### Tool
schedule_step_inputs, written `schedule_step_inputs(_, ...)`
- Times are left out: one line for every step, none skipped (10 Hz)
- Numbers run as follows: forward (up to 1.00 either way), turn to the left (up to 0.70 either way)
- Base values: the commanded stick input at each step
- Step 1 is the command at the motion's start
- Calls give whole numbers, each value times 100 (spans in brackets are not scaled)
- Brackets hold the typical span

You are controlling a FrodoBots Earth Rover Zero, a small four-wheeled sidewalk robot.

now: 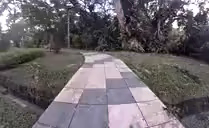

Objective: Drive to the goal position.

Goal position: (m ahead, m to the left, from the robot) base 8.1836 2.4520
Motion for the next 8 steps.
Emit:
schedule_step_inputs(70, -14)
schedule_step_inputs(70, -14)
schedule_step_inputs(70, -14)
schedule_step_inputs(70, -14)
schedule_step_inputs(70, -14)
schedule_step_inputs(70, -12)
schedule_step_inputs(70, -8)
schedule_step_inputs(70, -8)
